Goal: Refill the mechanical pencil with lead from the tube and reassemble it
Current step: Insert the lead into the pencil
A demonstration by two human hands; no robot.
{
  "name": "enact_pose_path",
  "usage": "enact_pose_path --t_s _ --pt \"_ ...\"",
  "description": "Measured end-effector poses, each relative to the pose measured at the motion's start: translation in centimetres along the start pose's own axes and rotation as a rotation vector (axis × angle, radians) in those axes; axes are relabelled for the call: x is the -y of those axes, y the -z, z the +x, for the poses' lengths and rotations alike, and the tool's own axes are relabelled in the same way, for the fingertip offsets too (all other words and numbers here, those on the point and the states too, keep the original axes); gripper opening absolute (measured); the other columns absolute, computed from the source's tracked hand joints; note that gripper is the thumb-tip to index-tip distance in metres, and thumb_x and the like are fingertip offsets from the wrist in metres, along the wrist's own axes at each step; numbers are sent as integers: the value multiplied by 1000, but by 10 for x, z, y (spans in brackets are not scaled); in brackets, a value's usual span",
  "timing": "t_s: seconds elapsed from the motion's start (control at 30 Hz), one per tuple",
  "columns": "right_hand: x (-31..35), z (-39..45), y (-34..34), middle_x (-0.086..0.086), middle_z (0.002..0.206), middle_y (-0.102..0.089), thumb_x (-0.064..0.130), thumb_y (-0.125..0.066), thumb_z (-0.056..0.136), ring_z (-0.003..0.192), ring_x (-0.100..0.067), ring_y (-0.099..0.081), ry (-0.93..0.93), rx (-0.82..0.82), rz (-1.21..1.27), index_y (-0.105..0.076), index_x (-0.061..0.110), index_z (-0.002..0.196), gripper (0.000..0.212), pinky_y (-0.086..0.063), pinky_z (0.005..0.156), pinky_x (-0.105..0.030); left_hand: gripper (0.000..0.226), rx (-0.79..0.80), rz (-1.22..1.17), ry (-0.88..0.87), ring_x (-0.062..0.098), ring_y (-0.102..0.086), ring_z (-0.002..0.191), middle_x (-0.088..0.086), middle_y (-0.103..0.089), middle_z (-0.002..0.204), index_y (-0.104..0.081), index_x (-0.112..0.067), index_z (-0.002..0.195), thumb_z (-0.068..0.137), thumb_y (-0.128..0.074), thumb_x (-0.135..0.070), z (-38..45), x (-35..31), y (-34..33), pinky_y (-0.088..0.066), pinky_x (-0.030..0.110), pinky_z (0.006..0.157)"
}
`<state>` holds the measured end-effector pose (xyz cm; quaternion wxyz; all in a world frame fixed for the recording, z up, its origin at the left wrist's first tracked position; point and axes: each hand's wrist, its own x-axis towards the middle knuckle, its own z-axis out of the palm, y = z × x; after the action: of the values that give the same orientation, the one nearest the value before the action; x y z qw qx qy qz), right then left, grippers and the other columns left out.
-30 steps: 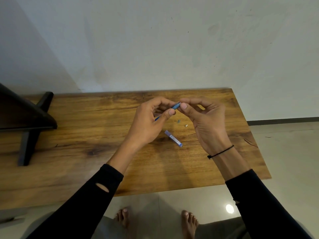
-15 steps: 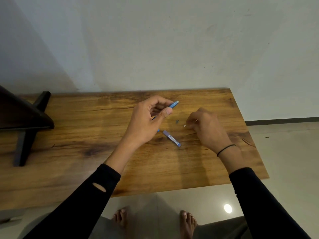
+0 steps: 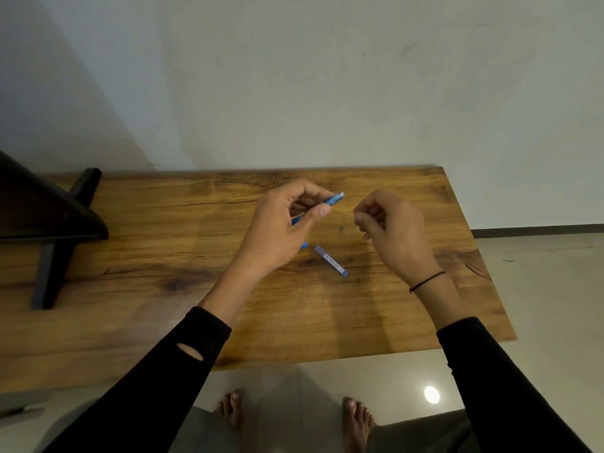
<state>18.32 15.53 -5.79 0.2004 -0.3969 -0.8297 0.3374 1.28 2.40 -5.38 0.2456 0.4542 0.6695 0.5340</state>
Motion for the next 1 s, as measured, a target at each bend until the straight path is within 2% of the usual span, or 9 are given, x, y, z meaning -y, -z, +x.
enact_pose_path --t_s 0.07,0.17,0.27,0.37,0.6,0.73,0.87,1.0 --pt "9 2 7 -2 84 -76 0 -73 95 75 -12 -73 -6 -38 274 -76 15 95 15 -63 68 -27 15 9 33 -3 10 -77 103 -7 -81 108 -79 -18 113 99 -79 -15 0 0 1 -64 36 96" --pt "21 1 14 -10 91 -79 -8 -74 92 83 -31 -77 49 -56 529 -78 8 99 19 -65 73 -32 15 30 69 5 7 -75 103 -11 -80 107 -79 -23 112 98 -79 -17 0 -1 1 -63 39 97" --pt "29 -2 14 -11 92 -78 -10 -72 93 80 -24 -75 117 -42 586 -78 8 100 20 -65 69 -29 16 39 95 15 6 -75 105 -13 -79 107 -78 -25 114 99 -78 -18 -1 -3 0 -62 39 99" --pt "32 -4 12 -15 93 -77 -10 -72 94 84 -23 -75 142 -24 605 -77 6 102 18 -66 68 -29 16 42 100 21 6 -74 105 -12 -79 108 -77 -27 113 99 -78 -19 -1 -4 0 -62 40 99" --pt "31 -4 12 -11 95 -77 -3 -77 92 89 -25 -76 130 -12 537 -73 12 106 21 -68 70 -37 16 68 121 30 4 -74 105 -14 -78 108 -77 -27 113 99 -78 -19 -3 -5 -1 -62 35 98" --pt "29 -3 13 -5 88 -78 2 -80 92 84 -18 -79 143 -35 478 -59 17 116 35 -66 71 -28 15 65 140 52 4 -74 103 -11 -79 107 -78 -26 111 98 -79 -19 -3 -4 0 -62 32 96" --pt "27 -4 12 8 93 -77 7 -81 92 83 -8 -77 200 -66 323 -58 21 114 34 -64 70 -22 14 50 163 50 5 -75 99 -11 -79 102 -79 -25 110 97 -80 -20 -4 -5 -2 -63 32 91" --pt "26 -5 11 12 85 -77 11 -82 92 83 -3 -77 201 -85 227 -62 21 114 31 -63 71 -23 15 50 196 34 4 -74 97 -13 -78 100 -80 -20 113 98 -79 -19 -4 -6 -3 -61 29 90"
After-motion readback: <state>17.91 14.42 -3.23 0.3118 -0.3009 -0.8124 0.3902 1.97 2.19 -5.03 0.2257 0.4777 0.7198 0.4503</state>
